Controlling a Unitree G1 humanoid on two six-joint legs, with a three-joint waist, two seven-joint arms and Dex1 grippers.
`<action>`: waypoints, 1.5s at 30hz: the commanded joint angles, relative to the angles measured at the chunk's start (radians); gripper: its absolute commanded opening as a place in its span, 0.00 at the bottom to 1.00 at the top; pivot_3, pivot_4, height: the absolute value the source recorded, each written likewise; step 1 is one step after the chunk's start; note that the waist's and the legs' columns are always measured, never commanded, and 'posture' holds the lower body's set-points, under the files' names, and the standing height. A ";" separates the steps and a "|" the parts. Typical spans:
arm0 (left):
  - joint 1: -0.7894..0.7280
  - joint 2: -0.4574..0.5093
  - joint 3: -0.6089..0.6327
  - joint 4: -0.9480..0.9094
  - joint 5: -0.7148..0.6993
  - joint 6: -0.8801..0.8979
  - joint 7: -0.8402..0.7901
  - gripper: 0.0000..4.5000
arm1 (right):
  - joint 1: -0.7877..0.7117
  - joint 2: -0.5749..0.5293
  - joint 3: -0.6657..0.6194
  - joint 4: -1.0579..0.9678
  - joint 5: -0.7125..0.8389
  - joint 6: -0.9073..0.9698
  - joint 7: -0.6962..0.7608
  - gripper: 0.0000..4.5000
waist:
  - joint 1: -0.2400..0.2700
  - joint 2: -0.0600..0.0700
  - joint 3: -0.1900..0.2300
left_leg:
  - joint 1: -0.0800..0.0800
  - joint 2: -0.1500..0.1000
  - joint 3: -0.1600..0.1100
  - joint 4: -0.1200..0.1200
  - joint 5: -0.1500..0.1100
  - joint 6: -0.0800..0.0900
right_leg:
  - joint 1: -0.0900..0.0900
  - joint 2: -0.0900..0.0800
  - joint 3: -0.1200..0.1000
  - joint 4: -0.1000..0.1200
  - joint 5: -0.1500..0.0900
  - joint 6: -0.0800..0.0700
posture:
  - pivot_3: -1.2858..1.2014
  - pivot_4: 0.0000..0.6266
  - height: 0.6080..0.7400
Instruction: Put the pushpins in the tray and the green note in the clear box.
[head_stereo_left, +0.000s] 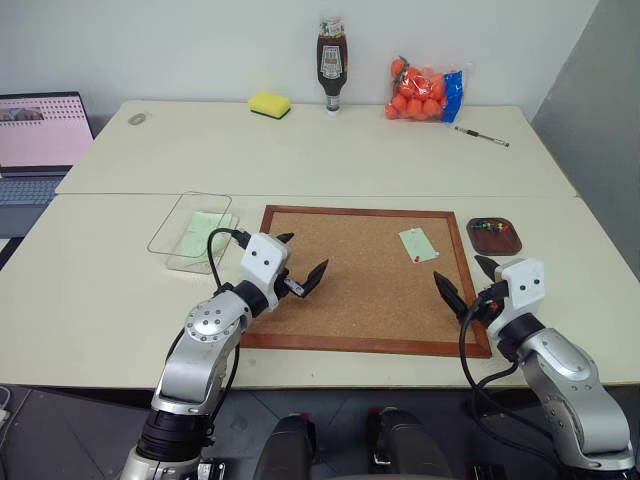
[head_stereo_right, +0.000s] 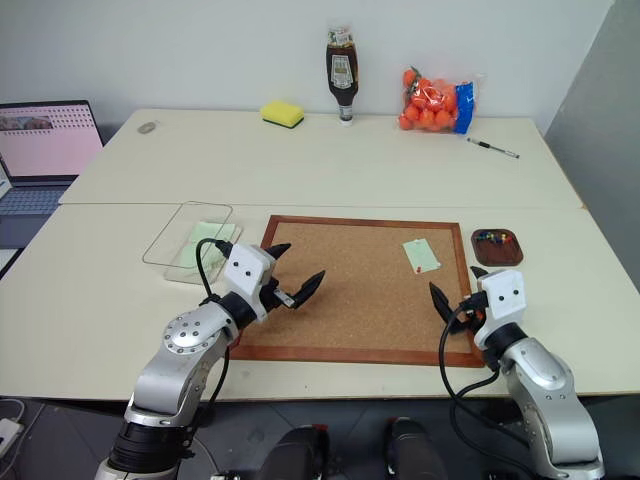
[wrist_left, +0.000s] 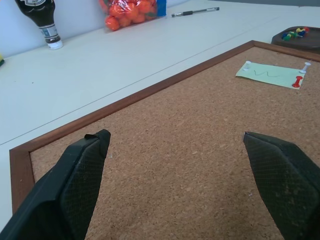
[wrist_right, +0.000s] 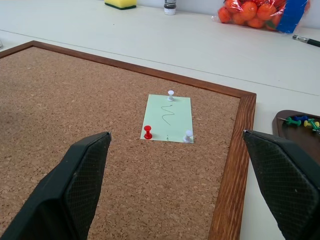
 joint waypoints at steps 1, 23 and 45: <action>-0.001 0.001 0.013 -0.029 -0.018 -0.019 -0.010 1.00 | -0.011 0.002 -0.006 -0.020 -0.007 -0.021 0.000 0.99 | 0.000 0.000 0.000 | 0.000 0.000 0.000 0.000 0.000 0.000 | 0.000 0.000 0.000 0.000 0.000 0.000 | 0.52 0.24 1.00; -0.064 -0.012 -0.081 -0.035 -0.043 -0.006 -0.112 1.00 | -0.031 0.007 0.006 -0.065 0.013 0.012 -0.004 0.99 | 0.000 0.000 0.000 | 0.000 -0.001 0.000 0.000 0.000 0.000 | 0.000 0.000 0.000 0.000 0.000 0.000 | 0.52 0.24 1.00; -0.171 -0.053 -0.160 0.187 0.010 -0.020 -0.162 0.09 | -0.139 0.001 0.043 -0.075 0.021 0.116 -0.012 1.00 | -0.001 0.000 0.000 | -0.001 -0.002 0.000 0.000 0.000 0.000 | 0.000 0.000 0.000 0.000 0.000 0.001 | 0.52 0.24 1.00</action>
